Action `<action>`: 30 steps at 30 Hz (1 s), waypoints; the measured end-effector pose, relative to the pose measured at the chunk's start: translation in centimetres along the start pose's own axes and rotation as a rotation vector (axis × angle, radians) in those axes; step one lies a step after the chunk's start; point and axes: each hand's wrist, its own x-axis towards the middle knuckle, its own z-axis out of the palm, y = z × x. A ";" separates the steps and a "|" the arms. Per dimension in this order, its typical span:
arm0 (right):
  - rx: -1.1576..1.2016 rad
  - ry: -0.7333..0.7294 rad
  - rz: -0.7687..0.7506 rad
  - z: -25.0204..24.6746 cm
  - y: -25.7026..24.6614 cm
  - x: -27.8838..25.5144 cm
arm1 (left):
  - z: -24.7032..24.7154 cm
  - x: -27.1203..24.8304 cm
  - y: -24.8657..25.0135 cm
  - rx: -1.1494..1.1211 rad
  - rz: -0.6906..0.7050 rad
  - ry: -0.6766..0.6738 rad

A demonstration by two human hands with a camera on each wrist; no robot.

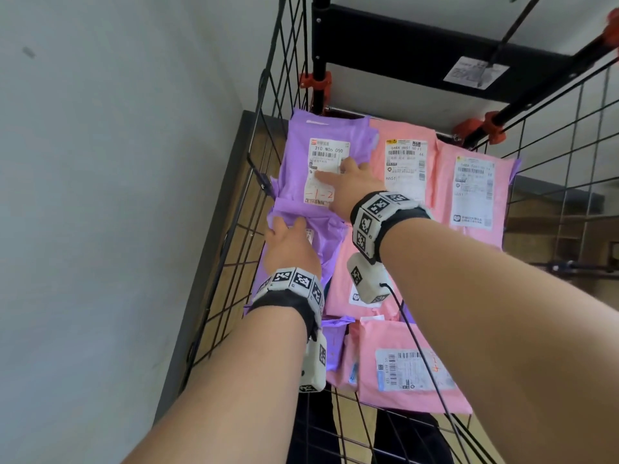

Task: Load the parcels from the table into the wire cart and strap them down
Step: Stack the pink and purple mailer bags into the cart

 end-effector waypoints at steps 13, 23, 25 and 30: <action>-0.076 -0.045 -0.036 0.1 -0.4 -1.6 | 0.0 -1.2 0.7 -0.006 0.010 -0.052; 0.285 0.124 -0.081 -1.5 1.4 -6.3 | -3.1 -3.1 1.9 -0.115 -0.057 -0.021; 0.319 0.144 -0.073 -2.1 1.8 -7.4 | -3.8 -4.0 2.4 -0.132 -0.046 -0.010; 0.348 0.202 -0.036 -3.9 3.3 -10.8 | -6.0 -6.3 4.5 -0.199 -0.019 0.051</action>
